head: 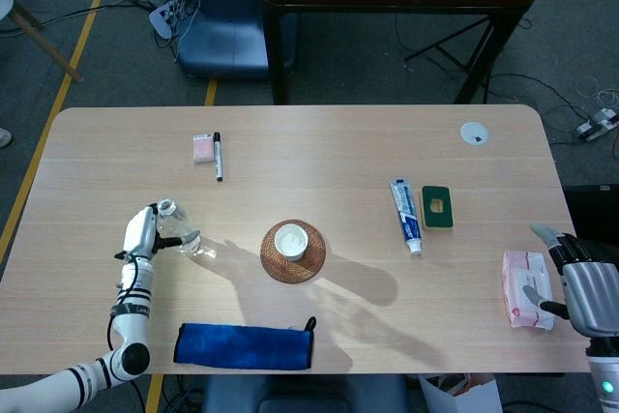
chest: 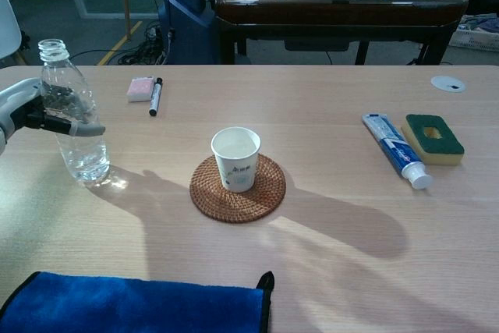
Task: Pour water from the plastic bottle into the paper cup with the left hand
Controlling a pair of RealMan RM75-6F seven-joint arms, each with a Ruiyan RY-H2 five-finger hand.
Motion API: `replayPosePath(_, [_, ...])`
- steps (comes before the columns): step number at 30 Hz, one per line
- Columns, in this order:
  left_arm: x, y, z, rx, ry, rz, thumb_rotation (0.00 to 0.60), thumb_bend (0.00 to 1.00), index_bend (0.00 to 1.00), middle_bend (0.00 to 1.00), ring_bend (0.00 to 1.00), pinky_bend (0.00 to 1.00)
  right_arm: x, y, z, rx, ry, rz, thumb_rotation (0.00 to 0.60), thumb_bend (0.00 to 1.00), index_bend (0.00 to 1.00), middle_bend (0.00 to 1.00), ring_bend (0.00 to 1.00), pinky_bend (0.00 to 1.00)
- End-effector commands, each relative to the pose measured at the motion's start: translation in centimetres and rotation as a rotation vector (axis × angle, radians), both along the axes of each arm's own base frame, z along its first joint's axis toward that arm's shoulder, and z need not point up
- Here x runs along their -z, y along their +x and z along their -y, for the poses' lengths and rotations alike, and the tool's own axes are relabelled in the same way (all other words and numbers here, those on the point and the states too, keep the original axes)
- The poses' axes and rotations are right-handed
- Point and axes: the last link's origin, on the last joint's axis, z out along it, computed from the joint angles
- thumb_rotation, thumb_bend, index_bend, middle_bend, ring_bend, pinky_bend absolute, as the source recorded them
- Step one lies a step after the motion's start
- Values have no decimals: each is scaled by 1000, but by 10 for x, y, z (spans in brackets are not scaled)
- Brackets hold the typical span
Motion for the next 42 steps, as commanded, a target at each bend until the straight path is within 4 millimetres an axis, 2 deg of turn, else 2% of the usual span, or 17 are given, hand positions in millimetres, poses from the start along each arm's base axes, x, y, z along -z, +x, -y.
replayPosePath(1, [1, 0, 0, 0, -3, -1, 600, 18, 584, 574, 214, 261, -1, 0, 0, -1, -2, 1, 600, 130, 176, 230, 210, 436])
replayPosePath(14, [5, -1, 2, 9, -23, 11, 600, 18, 484, 454, 181, 245, -1, 0, 0, 0, -3, 3, 600, 130, 176, 230, 210, 436])
replayPosePath(26, [4, -2, 2, 15, -31, 33, 600, 17, 291, 315, 111, 209, -1, 0, 0, 0, -4, -3, 600, 130, 176, 230, 211, 436])
replayPosePath(32, [2, -3, 3, 11, -45, 54, 600, 0, 144, 236, 76, 181, -1, 0, 0, -1, -4, -1, 600, 129, 176, 230, 211, 436])
replayPosePath(42, [-9, 2, 11, 57, -33, 56, 600, 0, 108, 182, 52, 170, 0, 0, 0, -1, 1, -2, 600, 130, 176, 230, 211, 436])
